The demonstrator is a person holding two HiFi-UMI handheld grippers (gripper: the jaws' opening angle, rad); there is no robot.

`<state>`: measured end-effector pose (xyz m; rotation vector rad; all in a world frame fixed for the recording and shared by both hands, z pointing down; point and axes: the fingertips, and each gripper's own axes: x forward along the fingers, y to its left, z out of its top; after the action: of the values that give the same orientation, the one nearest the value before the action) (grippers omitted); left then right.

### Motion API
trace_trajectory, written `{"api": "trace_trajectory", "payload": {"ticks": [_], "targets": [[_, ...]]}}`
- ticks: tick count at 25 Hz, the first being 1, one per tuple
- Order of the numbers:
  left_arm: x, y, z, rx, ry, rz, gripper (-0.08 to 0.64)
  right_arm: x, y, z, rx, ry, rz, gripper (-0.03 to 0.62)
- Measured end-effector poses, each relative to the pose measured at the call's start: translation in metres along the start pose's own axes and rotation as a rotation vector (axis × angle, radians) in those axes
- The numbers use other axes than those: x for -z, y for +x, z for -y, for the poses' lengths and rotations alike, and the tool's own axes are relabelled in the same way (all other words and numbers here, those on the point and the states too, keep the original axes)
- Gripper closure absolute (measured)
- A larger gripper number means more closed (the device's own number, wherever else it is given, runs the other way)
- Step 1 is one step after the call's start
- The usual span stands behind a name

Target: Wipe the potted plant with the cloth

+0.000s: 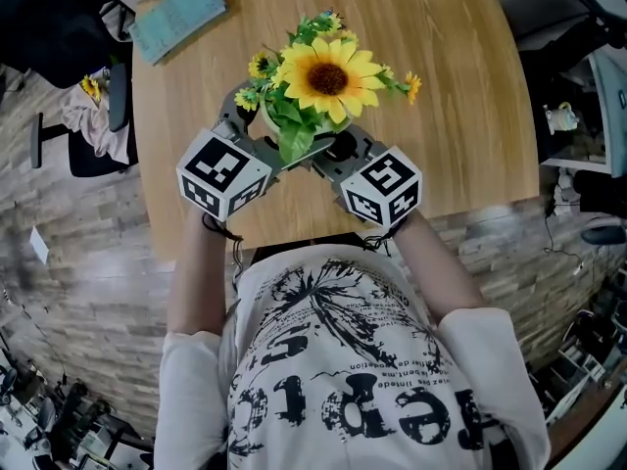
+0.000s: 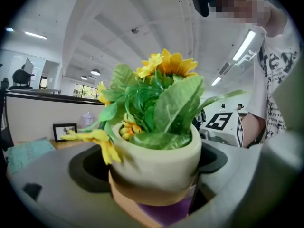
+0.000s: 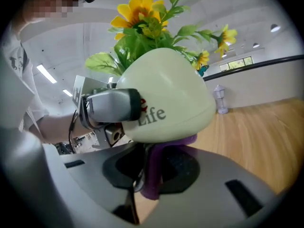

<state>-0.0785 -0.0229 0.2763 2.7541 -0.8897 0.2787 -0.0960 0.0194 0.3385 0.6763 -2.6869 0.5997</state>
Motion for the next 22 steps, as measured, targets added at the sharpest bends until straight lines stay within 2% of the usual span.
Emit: {"api": "trace_trajectory", "payload": {"ticks": [4, 10, 17, 22], "targets": [[0.003, -0.001, 0.0, -0.028, -0.038, -0.007, 0.032, 0.007, -0.008, -0.007, -0.024, 0.0, -0.02, 0.518], [0.01, 0.001, -0.004, -0.039, -0.027, -0.031, 0.032, 0.016, -0.015, -0.002, -0.016, 0.019, -0.046, 0.518], [0.019, 0.011, -0.009, -0.047, -0.006, -0.065, 0.032, 0.014, -0.038, 0.033, 0.067, 0.084, -0.004, 0.518], [0.028, 0.003, -0.017, -0.04, 0.0, -0.075, 0.034, 0.013, -0.039, 0.046, 0.127, 0.074, 0.0, 0.518]]}}
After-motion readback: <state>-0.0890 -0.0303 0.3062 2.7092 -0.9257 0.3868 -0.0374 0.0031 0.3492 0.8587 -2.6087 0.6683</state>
